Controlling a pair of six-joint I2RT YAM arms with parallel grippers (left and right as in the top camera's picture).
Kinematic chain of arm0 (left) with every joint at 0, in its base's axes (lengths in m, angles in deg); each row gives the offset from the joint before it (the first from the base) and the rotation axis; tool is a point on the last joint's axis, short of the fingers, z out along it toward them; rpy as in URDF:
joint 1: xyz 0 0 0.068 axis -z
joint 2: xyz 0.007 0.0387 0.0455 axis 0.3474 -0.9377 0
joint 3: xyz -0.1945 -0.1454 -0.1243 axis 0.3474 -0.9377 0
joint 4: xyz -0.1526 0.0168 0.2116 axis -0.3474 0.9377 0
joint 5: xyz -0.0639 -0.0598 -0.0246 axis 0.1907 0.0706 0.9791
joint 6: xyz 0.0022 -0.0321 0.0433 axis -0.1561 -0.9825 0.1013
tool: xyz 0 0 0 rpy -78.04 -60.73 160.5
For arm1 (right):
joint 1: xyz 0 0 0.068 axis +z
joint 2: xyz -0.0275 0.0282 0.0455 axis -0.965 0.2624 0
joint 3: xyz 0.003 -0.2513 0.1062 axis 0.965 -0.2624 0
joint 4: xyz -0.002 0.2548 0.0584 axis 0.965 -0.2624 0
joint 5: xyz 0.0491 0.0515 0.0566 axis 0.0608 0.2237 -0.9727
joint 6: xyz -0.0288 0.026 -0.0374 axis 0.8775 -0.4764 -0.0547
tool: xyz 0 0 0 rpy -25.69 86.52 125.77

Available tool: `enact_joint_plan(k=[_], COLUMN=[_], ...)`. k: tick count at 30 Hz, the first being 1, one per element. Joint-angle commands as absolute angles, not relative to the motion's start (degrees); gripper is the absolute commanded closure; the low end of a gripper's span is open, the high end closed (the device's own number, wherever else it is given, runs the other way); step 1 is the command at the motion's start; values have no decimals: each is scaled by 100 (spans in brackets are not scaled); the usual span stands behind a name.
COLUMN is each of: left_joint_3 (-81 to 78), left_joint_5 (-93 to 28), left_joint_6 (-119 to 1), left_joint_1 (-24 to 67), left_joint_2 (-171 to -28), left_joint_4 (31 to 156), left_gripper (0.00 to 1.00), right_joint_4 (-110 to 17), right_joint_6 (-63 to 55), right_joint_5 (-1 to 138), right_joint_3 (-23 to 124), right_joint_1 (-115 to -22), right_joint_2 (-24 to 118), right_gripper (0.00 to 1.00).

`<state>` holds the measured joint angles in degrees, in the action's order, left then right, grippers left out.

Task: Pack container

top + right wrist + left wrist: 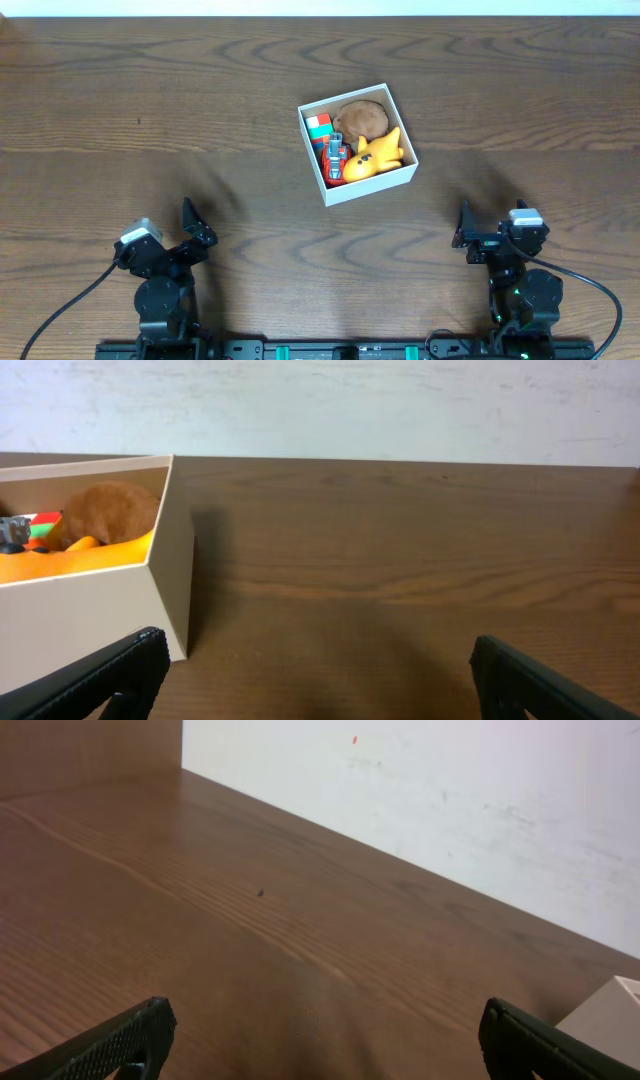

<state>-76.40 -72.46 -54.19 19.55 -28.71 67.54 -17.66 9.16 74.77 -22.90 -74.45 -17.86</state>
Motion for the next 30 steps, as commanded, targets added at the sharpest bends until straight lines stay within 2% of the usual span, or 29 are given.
enact_joint_plan(k=[1, 30], left_joint_3=[-7742, -7897], left_joint_5=[-7209, -7167], left_joint_6=[-5465, -5362], left_joint_1=[1905, 1905], left_joint_2=[-2819, -2838], left_joint_4=[6706, 6638], left_gripper=[2, 2], right_joint_4=[-1786, -1786], right_joint_6=[879, 879], right_joint_5=[7440, 7442], right_joint_3=[-2304, -2304], right_joint_1=[-7493, -7493], right_joint_2=[-1799, -1799], right_gripper=[1, 1])
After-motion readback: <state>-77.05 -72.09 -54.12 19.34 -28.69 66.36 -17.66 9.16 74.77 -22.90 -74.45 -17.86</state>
